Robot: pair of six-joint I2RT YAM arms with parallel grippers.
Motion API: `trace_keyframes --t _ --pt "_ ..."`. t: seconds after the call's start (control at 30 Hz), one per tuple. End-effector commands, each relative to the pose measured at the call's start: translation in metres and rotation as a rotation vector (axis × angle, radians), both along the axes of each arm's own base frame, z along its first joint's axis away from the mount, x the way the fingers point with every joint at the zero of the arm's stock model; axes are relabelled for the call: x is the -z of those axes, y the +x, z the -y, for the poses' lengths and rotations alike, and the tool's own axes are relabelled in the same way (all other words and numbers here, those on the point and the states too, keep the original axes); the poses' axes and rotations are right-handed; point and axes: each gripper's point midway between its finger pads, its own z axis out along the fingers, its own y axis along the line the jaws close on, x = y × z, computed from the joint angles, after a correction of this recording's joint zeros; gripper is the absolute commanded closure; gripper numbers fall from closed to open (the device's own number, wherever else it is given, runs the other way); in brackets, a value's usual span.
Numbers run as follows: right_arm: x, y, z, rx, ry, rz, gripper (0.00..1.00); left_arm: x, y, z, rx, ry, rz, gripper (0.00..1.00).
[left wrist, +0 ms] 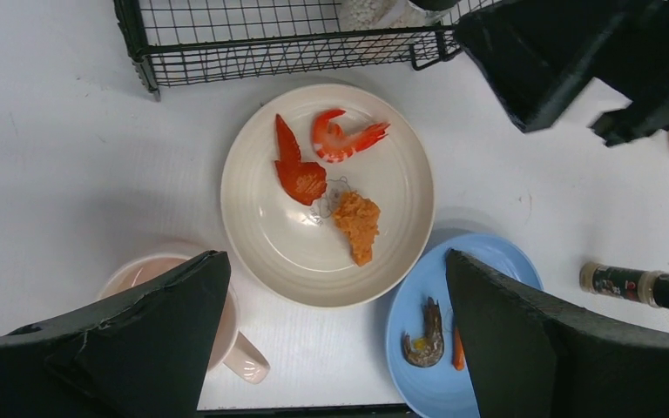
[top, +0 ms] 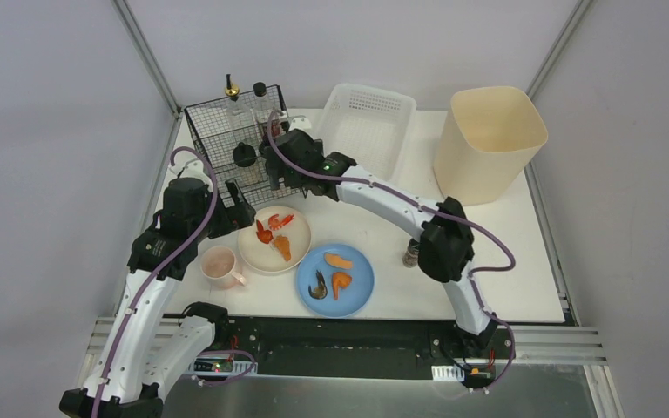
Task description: Clear the kitchen counter
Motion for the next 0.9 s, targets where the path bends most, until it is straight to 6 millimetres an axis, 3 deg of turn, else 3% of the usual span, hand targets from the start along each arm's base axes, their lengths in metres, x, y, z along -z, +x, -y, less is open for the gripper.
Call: trace_keyframes --t 0.0,0.3,0.43,0.77,0.87 --pt "-0.104 -0.019 0.018 0.001 0.150 0.168 0.09 -0.008 0.000 0.021 0.121 -0.037 0.041 0.00" --pt "-0.111 -0.065 0.095 0.064 0.159 0.187 0.04 -0.032 -0.009 0.065 0.311 -0.140 0.055 0.00" --pt "-0.120 -0.083 0.144 0.132 0.165 0.222 0.03 -0.030 -0.018 0.102 0.422 -0.121 0.027 0.00" --pt "-0.115 -0.127 0.271 0.337 0.074 0.253 0.02 -0.012 -0.024 0.205 0.641 -0.103 -0.023 0.00" --pt "-0.113 -0.140 0.300 0.372 0.063 0.246 0.02 -0.001 -0.021 0.234 0.689 -0.099 -0.051 0.00"
